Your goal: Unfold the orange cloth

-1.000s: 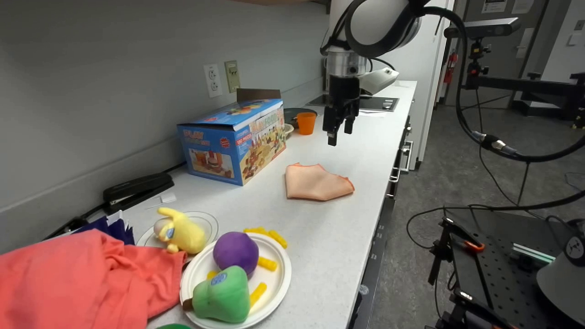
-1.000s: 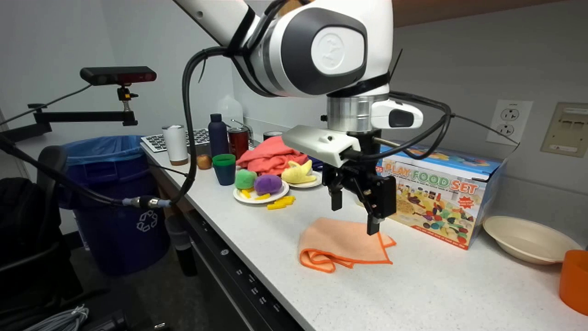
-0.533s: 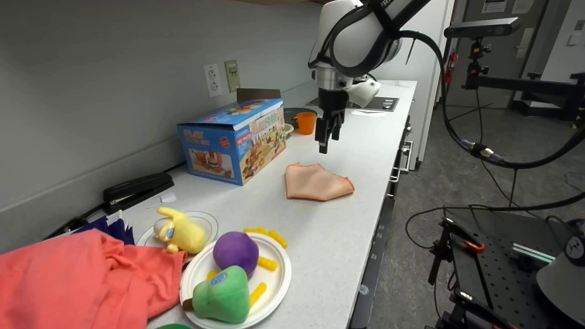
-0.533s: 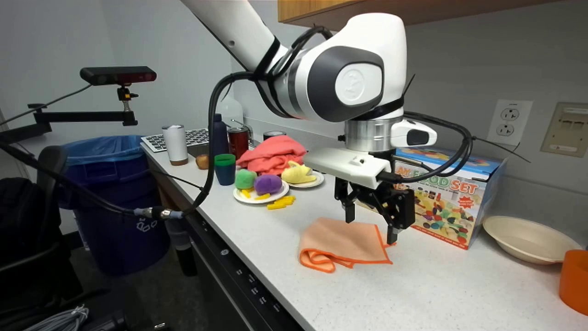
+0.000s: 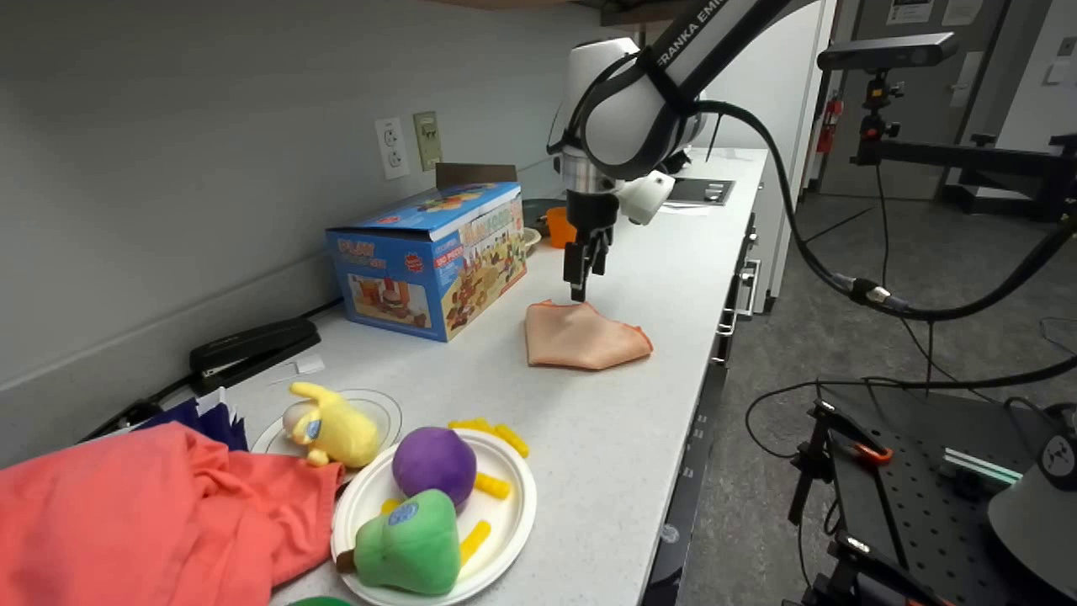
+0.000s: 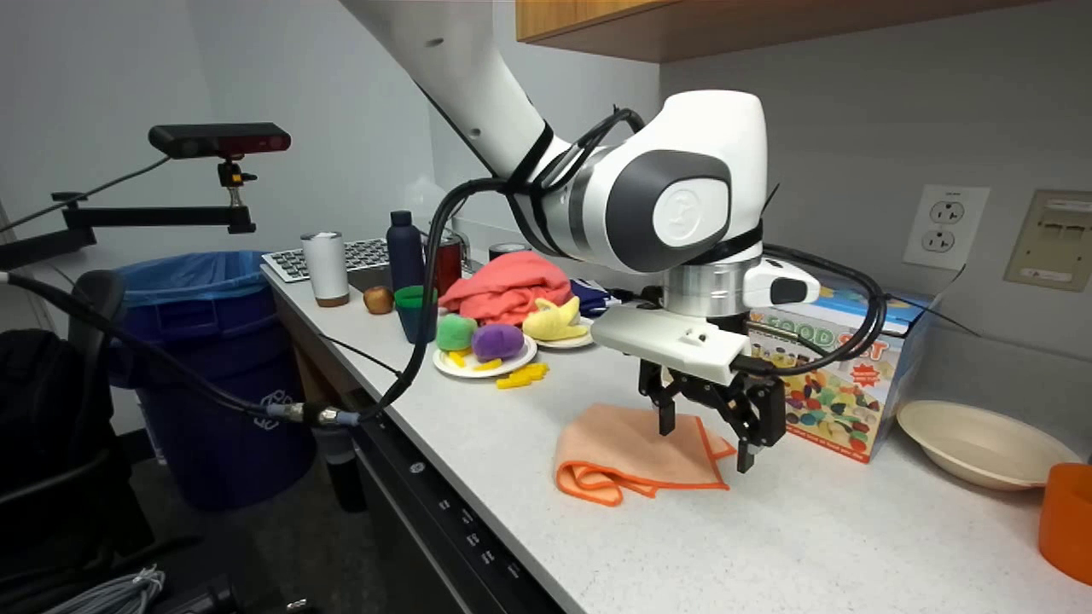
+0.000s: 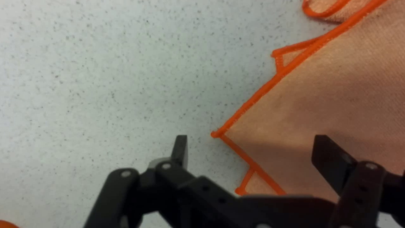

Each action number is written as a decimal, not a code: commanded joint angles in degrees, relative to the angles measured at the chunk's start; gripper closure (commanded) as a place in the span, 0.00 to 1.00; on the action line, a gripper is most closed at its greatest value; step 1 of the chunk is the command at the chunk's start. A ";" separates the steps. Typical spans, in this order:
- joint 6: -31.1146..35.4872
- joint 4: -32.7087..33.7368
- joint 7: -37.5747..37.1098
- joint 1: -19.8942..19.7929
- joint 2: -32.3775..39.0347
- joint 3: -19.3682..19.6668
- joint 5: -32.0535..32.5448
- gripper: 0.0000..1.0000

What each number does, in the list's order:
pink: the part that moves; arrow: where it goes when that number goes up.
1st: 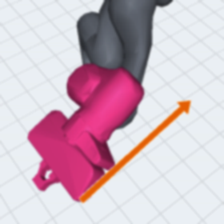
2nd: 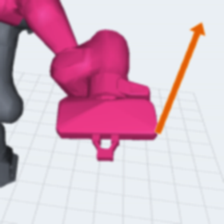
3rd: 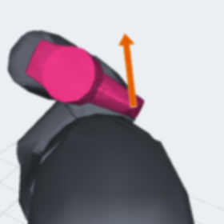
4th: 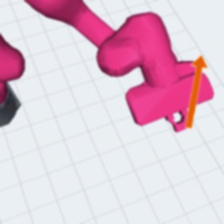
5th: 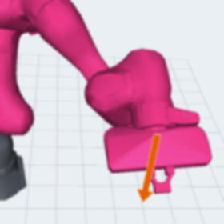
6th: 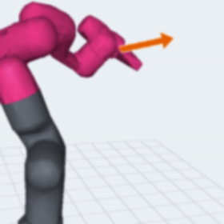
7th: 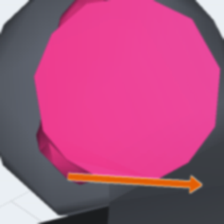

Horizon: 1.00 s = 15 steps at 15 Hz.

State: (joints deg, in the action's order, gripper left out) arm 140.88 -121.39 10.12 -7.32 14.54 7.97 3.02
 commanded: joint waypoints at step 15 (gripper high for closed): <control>-0.95 6.49 6.94 -5.63 6.98 -3.12 -7.91 0.00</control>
State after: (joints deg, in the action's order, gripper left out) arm 140.85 -116.65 14.93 -11.36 20.34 5.01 -4.36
